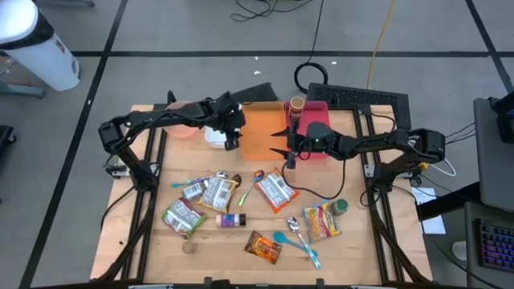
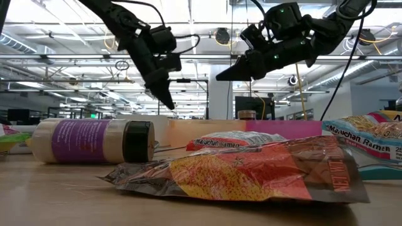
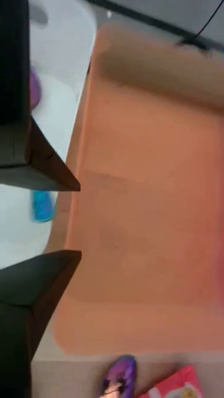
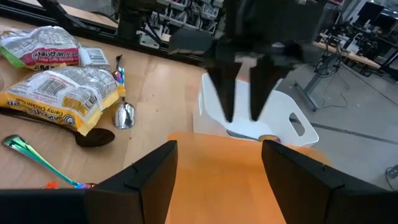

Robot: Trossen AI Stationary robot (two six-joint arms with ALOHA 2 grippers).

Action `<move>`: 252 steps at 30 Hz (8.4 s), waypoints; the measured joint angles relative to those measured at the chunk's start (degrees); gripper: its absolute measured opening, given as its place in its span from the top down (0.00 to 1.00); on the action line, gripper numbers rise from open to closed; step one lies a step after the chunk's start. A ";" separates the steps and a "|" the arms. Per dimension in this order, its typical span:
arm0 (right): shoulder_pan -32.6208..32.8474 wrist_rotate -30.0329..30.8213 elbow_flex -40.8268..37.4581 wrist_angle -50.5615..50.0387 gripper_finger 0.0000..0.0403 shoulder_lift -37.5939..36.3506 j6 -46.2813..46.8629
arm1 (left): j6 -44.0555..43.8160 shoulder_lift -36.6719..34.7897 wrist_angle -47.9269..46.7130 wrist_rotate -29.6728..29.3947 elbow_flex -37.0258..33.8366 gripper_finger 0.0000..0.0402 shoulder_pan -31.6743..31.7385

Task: Pick & Place Food Item
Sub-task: Put the black spoon into the white bin

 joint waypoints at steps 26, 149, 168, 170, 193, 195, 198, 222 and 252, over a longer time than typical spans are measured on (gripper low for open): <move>-2.33 -8.33 -0.02 -0.08 0.42 0.00 3.03 | -7.58 -16.19 -6.57 23.97 5.96 0.51 8.93; 7.91 2.81 7.06 2.83 0.42 5.57 17.43 | -16.99 -42.59 18.60 -2.44 -39.95 0.52 -16.59; 9.22 -6.02 6.95 4.24 0.42 10.88 22.27 | -15.80 -30.39 25.03 8.10 -39.90 0.52 -11.67; 9.72 -6.03 6.95 4.59 0.42 10.88 22.23 | -15.78 -28.10 27.90 10.20 -39.88 0.52 -10.24; 6.91 -6.08 6.95 1.96 0.42 10.92 17.76 | -16.29 -4.44 28.70 22.47 -30.07 0.52 -8.67; 6.88 -6.07 6.95 1.98 0.42 10.93 17.57 | -16.27 -3.91 28.57 21.41 -29.85 0.52 -9.59; 6.88 -6.07 6.95 2.00 0.42 10.93 17.33 | -16.55 -3.80 28.24 19.37 -29.83 0.52 -11.10; 6.91 -6.05 6.95 2.03 0.42 10.93 17.35 | -21.10 -3.85 29.17 10.62 -29.83 0.53 -16.02; 6.93 -6.12 6.91 1.60 0.42 10.93 17.57 | -19.50 1.04 21.55 10.94 -23.75 0.82 -16.02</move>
